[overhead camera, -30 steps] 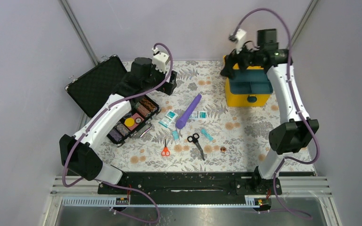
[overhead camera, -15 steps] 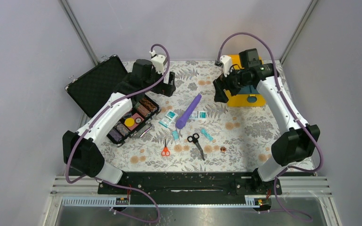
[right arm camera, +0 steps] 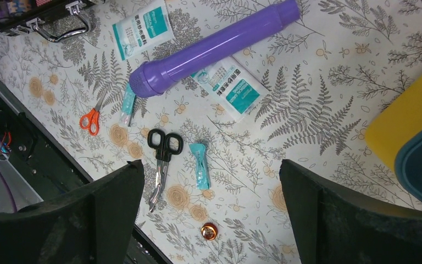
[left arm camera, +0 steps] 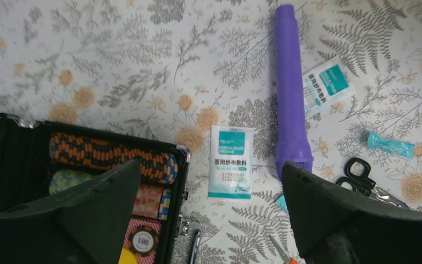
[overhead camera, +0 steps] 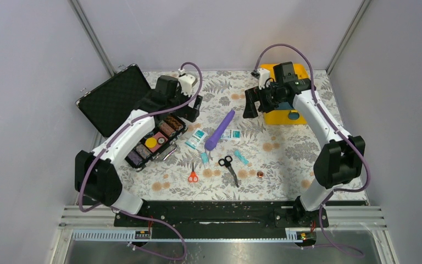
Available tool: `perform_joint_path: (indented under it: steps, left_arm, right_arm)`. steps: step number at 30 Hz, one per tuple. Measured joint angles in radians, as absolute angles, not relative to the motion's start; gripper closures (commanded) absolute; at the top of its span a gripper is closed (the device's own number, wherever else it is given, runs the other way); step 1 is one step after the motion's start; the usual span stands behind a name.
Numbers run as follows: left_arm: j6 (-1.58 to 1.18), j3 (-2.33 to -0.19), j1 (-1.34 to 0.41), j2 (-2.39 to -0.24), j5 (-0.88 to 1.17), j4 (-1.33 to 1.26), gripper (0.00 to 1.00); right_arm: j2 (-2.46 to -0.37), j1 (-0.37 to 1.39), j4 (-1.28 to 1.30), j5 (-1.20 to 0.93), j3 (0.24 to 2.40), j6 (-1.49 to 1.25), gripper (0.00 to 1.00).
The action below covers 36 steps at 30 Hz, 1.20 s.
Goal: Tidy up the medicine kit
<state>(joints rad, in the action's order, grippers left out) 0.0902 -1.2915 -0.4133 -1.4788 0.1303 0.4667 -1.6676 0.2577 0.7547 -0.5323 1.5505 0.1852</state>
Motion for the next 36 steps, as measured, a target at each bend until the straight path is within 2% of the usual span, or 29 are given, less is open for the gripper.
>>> perform_joint_path:
  steps: [3, 8, 10, 15, 23, 30, 36]
  left_arm:
    - [0.060, -1.307, -0.402, -1.528, 0.126, 0.500, 0.04]
    - [0.009, -1.274, -0.389, -1.582, 0.127, 0.519, 0.06]
    - [-0.004, -1.266, -0.387, -1.582, 0.129, 0.534, 0.06]
    - [-0.023, -1.274, -0.378, -1.586, 0.138, 0.547, 0.07]
    - [-0.028, -1.338, -0.275, -1.589, 0.173, 0.607, 0.09]
    - [-0.034, -1.372, -0.195, -1.589, 0.176, 0.638, 0.10]
    - [-0.036, -1.372, -0.187, -1.589, 0.176, 0.649, 0.10]
  right_arm:
    - [-1.689, 0.258, 0.751, -0.540, 1.551, 0.187, 0.03]
    - [-1.695, 0.262, 0.783, -0.598, 1.551, 0.313, 0.20]
    - [-1.705, 0.271, 0.806, -0.616, 1.554, 0.403, 0.24]
    - [-1.763, 0.329, 0.851, -0.611, 1.557, 0.672, 0.29]
    - [-1.930, 0.463, 0.839, -0.462, 1.575, 1.011, 0.38]
    - [-2.072, 0.521, 0.823, -0.315, 1.607, 1.074, 0.40]
    - [-2.138, 0.533, 0.806, -0.221, 1.643, 1.073, 0.47]
